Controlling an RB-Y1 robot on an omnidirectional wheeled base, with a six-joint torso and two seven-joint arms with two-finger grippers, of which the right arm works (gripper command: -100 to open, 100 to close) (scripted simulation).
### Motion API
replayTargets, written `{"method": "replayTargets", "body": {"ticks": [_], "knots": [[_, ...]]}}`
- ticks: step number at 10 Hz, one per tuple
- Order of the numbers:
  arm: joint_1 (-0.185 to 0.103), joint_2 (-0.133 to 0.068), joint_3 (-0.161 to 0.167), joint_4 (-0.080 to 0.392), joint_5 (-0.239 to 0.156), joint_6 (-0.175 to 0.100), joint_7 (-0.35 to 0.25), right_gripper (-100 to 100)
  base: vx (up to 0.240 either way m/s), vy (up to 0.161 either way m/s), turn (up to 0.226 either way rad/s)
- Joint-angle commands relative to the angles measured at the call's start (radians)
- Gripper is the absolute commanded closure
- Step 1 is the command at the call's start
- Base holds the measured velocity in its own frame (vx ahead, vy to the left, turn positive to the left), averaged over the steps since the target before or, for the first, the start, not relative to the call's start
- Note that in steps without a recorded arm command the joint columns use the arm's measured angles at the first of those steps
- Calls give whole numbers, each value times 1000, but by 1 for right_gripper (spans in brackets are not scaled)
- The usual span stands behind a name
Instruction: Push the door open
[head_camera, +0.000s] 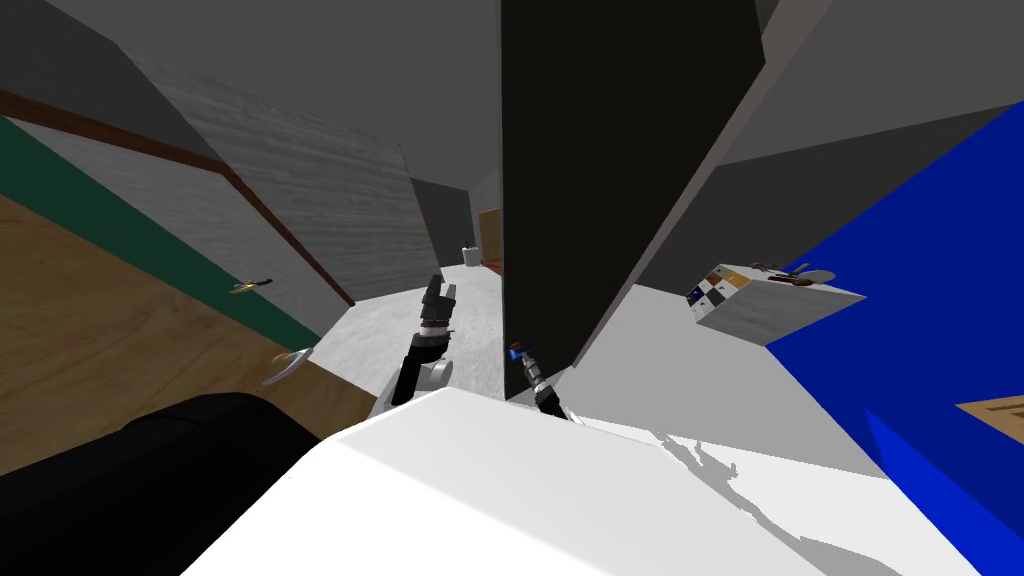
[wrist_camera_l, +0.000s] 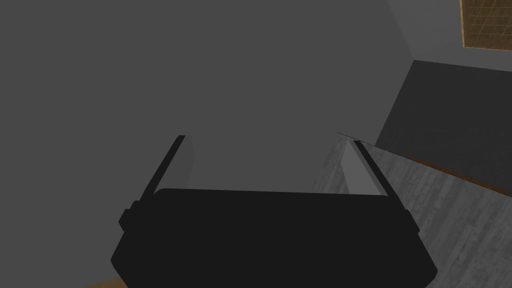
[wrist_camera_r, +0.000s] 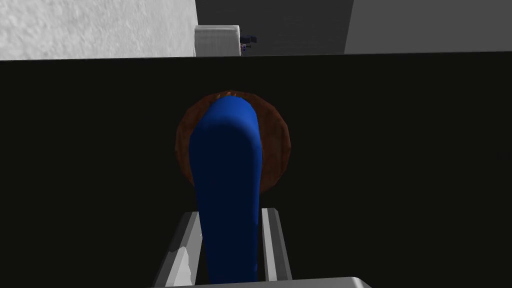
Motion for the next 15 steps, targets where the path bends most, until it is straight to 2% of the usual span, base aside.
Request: {"method": "replayTargets", "body": {"ticks": [1,2,4,5,15], "knots": [[-6,-3,-39,-3,-8,5,7,100,109,159,-25],[-8,0,-51,1,-10,5,11,100,101,147,-55],[-8,0,-51,1,-10,5,11,100,50,54,-16],[-11,6,-75,9,-14,6,18,100,60,56,-44],[-24,39,-196,49,-32,9,53,100,86,109,-39]]}}
